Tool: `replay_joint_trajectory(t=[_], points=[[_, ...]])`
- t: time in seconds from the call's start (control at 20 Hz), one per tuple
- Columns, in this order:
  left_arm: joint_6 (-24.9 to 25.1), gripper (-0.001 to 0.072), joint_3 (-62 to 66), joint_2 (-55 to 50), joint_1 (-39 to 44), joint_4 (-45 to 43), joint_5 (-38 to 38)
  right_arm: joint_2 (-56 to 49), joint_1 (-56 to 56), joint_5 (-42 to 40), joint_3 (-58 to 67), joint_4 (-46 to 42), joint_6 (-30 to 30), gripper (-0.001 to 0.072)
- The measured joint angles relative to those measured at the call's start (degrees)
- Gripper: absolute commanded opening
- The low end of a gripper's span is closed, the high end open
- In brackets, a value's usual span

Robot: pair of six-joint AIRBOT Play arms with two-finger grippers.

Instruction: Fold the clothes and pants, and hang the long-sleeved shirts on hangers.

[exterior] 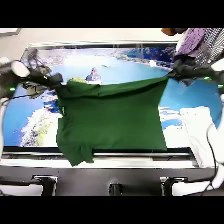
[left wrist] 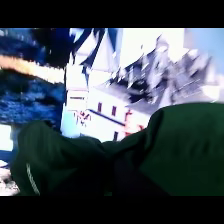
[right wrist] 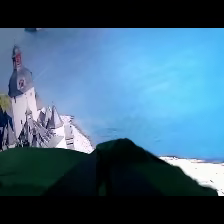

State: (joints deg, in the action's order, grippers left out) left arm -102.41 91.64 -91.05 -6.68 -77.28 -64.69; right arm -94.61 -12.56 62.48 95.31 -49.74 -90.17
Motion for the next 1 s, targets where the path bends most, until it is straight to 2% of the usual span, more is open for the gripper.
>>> replay_joint_trajectory(t=[0.15,0.2,0.25,0.35,0.4,0.45,0.5,0.65,0.8,1.0], points=[[0.61,0.002,-0.22,-7.02,-0.02,1.9,0.17,-8.55,2.01,-2.4,0.02,2.97,2.6,0.0048],[0.7,0.0031,-0.24,-8.31,-0.02,2.34,0.22,-10.36,2.86,-2.8,0.02,3.3,3.21,0.0108],[0.87,0.009,-0.24,-9.29,-0.09,2.64,0.24,-11.78,3.72,-3.19,0.02,3.37,3.69,0.0147],[1.09,0.0318,-0.11,-9.9,-0.55,3.06,0.17,-13.22,4.81,-3.32,0.02,3.26,4.28,0.015],[1.38,0.0344,-0.04,-9.64,-0.98,3.23,0.04,-13.29,4.87,-3.08,0.02,2.95,4.5,0.0152],[1.81,0.0344,0.0,-8.87,-1.57,3.3,-0.39,-13.0,4.52,-2.43,0.02,2.54,4.68,0.0192],[2.43,0.0344,0.04,-7.78,-2.29,3.39,-0.96,-12.35,3.85,-1.16,0.02,1.84,4.87,0.0269],[5.2,0.0344,0.07,-3.08,-5.31,2.97,-5.2,-8.26,-0.11,4.96,0.04,-1.88,7.21,0.027],[6.82,0.0344,-0.94,2.08,-8.87,-0.07,-12.83,-2.67,-5.53,13.16,-1.79,-4.72,12.55,0.0271],[6.6,0.0342,-11.17,11.74,-14.21,-2.54,-17.59,6.36,-12.87,17.62,-14.67,-4.87,16.72,0.0282]])
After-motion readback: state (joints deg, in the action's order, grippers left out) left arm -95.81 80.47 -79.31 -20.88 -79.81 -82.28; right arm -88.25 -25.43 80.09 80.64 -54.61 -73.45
